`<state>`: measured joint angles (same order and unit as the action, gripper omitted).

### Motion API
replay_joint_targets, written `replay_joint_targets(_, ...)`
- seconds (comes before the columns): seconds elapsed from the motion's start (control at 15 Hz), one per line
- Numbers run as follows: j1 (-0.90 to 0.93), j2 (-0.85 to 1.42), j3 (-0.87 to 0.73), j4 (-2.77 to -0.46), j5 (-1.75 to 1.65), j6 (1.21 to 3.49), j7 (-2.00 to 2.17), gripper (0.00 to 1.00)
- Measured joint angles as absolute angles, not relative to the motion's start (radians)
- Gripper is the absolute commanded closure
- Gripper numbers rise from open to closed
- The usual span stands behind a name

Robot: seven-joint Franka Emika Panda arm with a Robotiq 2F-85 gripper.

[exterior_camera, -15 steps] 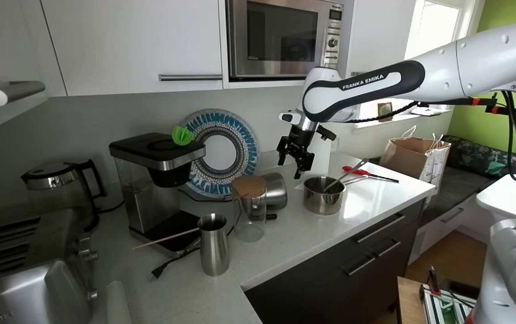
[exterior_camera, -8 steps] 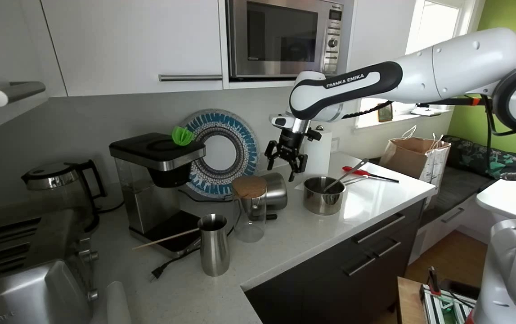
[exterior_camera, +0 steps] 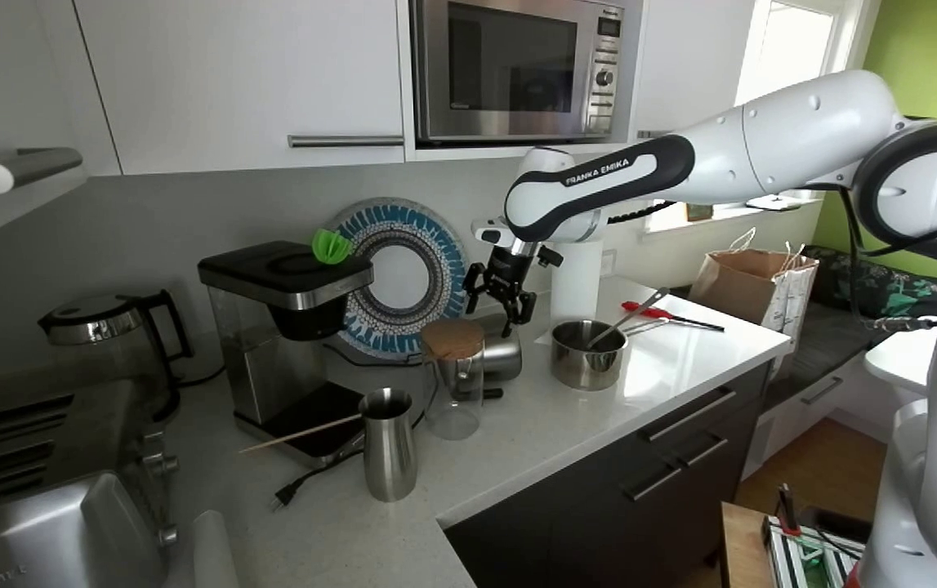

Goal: Pick up the clear jug and place it next to the dish rack on the kitchen counter

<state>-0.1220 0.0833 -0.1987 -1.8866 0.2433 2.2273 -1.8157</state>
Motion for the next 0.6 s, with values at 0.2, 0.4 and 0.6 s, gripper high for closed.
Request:
replay_joint_targets(0.2,-0.132,0.095,-0.179,-1.884,0.269,2.229,-1.817,0.0)
replay_joint_targets(0.4,-0.141,0.105,-0.161,-1.879,0.322,2.229,-1.839,0.0)
replay_joint_targets(0.6,-0.148,0.121,-0.148,-1.869,0.351,2.229,-1.865,0.0)
